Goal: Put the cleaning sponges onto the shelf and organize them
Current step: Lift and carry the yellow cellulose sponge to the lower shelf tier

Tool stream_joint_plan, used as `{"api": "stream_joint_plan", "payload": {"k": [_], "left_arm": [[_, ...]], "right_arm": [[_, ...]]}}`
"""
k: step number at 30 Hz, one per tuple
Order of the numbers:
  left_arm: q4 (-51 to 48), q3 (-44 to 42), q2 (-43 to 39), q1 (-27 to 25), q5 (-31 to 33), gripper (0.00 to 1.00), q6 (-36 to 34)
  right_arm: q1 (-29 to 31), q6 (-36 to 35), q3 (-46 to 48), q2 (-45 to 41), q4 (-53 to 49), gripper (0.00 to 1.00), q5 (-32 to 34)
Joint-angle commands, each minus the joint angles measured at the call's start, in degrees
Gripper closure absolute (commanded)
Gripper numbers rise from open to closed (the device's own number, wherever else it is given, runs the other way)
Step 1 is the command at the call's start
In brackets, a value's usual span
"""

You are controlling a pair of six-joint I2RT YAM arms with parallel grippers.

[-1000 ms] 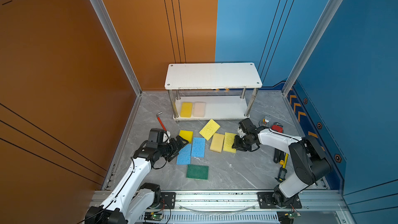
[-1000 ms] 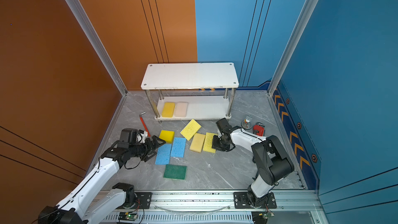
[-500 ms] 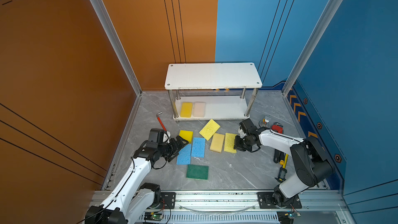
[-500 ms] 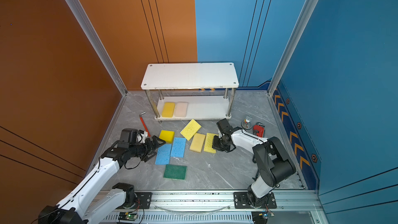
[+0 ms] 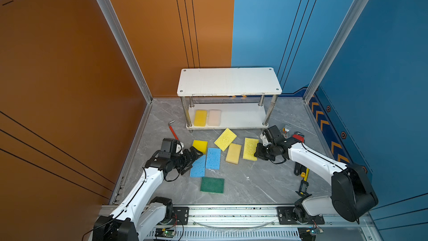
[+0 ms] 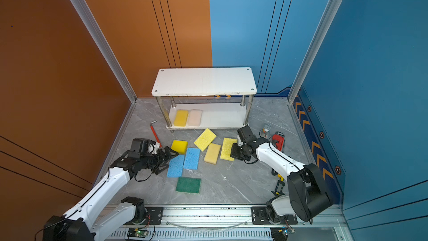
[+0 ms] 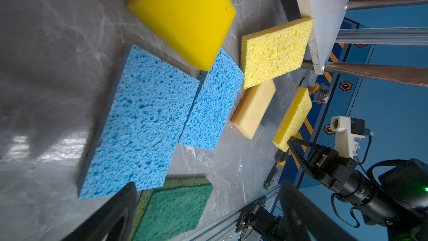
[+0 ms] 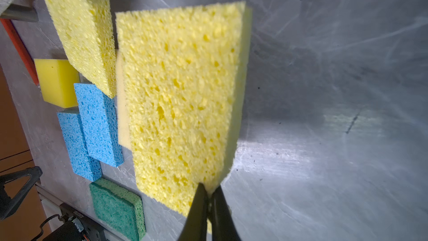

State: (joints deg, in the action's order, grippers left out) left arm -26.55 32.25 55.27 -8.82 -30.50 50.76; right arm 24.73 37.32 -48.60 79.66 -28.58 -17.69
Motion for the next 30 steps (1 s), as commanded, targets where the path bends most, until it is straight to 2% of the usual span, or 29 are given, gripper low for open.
{"api": "stream_joint_plan", "payload": {"k": [1,9,20,30], "left_arm": [[-1.10,0.11,-0.01,-0.56,-0.19,0.04,-0.93],[-1.06,-0.86,-1.44,-0.65,-0.24,0.04,-0.31],[-1.05,-1.62,-3.06,-0.60,-0.59,0.04,0.30],[-1.63,-2.00,-3.85,-0.59,-0.88,0.04,0.56]], "right_arm": [[-0.56,0.62,-2.73,-1.47,-2.88,0.92,1.58],[-1.11,0.07,-10.94,2.04,-3.24,0.92,0.72],[-1.22,-2.51,-24.90,14.80,-2.89,0.92,-0.80],[-1.40,-3.84,-33.36,24.76,-1.85,0.92,-2.76]]}}
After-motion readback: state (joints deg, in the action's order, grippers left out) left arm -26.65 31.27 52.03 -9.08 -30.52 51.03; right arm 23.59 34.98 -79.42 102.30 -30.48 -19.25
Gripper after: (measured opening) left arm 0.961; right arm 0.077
